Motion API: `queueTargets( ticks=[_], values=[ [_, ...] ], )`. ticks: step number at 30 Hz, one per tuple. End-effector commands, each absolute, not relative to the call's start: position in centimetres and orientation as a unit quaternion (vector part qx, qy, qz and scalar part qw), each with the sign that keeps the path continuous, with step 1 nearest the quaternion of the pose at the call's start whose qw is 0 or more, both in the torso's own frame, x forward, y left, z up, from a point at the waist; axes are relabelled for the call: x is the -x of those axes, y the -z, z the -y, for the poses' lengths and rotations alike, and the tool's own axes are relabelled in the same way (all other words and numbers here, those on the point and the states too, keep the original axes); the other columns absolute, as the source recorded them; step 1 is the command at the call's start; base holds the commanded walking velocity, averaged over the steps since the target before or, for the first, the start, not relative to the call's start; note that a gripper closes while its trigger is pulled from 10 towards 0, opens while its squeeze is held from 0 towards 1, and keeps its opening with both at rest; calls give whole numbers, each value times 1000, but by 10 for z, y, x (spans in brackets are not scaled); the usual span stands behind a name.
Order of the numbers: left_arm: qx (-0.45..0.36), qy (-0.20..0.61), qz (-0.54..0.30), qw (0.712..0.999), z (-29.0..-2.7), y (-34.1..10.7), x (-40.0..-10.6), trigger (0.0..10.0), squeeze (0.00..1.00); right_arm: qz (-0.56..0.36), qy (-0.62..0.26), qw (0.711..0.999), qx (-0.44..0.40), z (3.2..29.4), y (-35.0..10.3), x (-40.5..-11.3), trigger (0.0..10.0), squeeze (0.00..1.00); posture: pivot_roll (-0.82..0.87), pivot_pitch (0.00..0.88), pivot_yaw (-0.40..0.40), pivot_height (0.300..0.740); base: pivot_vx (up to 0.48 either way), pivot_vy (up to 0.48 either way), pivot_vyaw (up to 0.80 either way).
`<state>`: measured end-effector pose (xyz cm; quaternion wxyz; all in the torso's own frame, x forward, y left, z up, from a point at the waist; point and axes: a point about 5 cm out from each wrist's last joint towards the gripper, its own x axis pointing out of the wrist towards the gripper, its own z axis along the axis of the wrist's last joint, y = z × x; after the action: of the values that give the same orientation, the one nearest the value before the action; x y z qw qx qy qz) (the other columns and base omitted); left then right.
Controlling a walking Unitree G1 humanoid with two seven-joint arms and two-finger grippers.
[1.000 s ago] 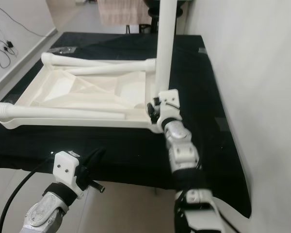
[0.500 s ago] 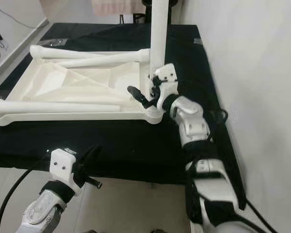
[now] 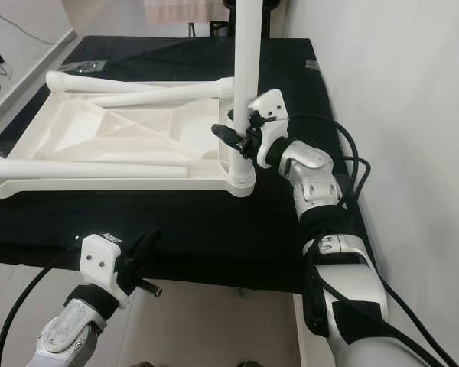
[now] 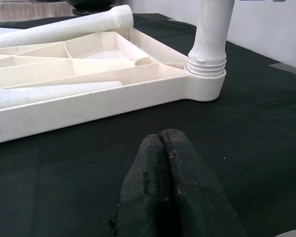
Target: Building children table
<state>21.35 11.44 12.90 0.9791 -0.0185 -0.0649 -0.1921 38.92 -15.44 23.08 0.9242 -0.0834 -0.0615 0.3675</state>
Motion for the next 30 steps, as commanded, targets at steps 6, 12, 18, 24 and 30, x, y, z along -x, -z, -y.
queueTargets(
  ticks=[6,12,18,24,30],
  values=[
    [22,206,61,976,-115,-129,-211,10000,0,-62,-161,984,46,150,-147,-355,0,0,111,154,21,740,0,0,0],
    [20,209,60,976,-118,-129,-212,10000,0,-77,-65,994,48,121,-125,-312,0,0,106,151,40,740,0,0,0],
    [18,208,61,976,-117,-128,-213,10000,0,-58,-89,992,65,118,-147,-338,10000,0,117,145,27,740,0,0,0],
    [18,206,62,976,-117,-127,-214,10000,0,-3,-137,990,45,119,-174,-350,10000,1000,122,132,20,740,0,0,0],
    [20,209,61,976,-115,-126,-215,10000,0,25,-264,963,40,111,-195,-350,10000,0,120,118,15,740,0,0,0]
  ],
)
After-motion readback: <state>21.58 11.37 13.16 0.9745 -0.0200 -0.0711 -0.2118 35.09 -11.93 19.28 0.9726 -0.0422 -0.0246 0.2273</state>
